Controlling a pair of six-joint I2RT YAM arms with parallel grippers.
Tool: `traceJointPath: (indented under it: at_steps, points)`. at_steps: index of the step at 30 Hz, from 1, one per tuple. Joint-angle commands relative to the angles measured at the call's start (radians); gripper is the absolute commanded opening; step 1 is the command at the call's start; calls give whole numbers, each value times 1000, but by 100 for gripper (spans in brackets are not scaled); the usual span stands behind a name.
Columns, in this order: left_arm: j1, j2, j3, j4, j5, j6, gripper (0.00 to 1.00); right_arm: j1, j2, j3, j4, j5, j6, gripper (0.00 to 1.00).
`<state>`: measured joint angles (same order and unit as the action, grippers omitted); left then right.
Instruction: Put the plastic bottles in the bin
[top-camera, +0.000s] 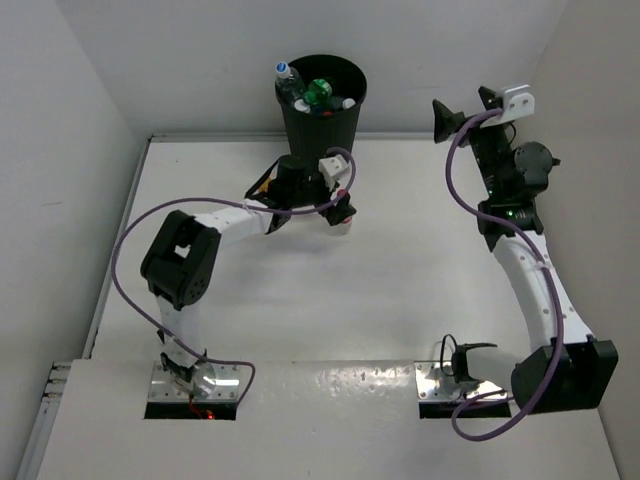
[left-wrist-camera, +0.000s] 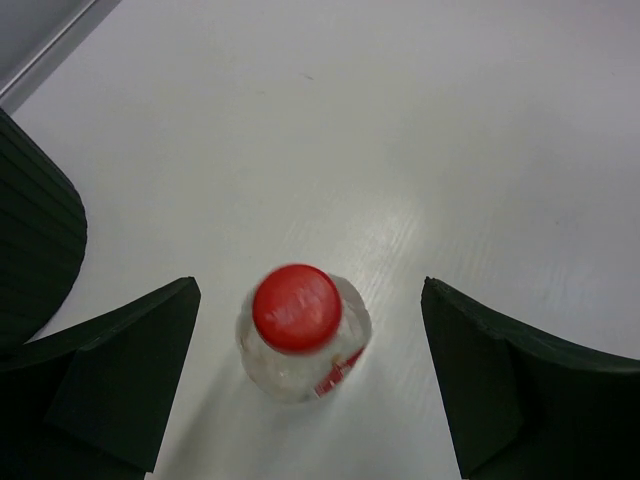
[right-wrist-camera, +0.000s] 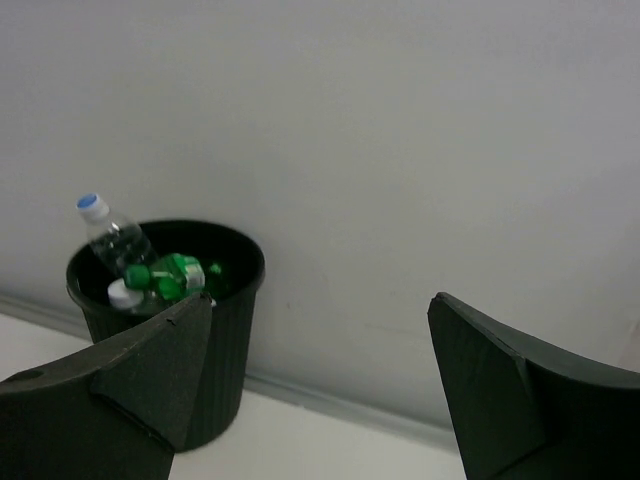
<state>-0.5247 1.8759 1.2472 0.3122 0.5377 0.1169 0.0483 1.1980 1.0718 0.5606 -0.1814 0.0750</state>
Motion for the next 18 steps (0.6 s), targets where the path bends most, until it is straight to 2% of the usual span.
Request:
traceJointPath:
  at_steps: [1,4,7,8,11,12,13,14,15,18]
  points:
    - [-5,87,95,109,-35,-86,100,-16,-69,-19,-70,14,-30,87]
    - [-5,146,182,64,-35,-86,100,-28,-89,-29,-99,32,-34,87]
    - [6,187,244,25,11,-97,90,-37,-98,-45,-103,39,-43,87]
    - [6,187,244,25,27,-97,80,-42,-101,-49,-103,39,-43,87]
    - [32,169,261,-1,79,-108,64,-44,-101,-62,-93,34,-47,87]
    - [32,160,274,-22,96,-108,55,-44,-104,-67,-90,34,-46,87]
    - [41,149,293,-47,143,-108,50,-44,-106,-85,-84,34,-43,87]
    - [42,119,328,-76,165,-126,44,-41,-107,-93,-82,31,-43,87]
    - [54,97,339,-76,180,-143,30,-44,-110,-110,-76,27,-38,87]
    - [54,-1,371,-65,180,-206,12,-41,-123,-162,-54,14,-29,87]
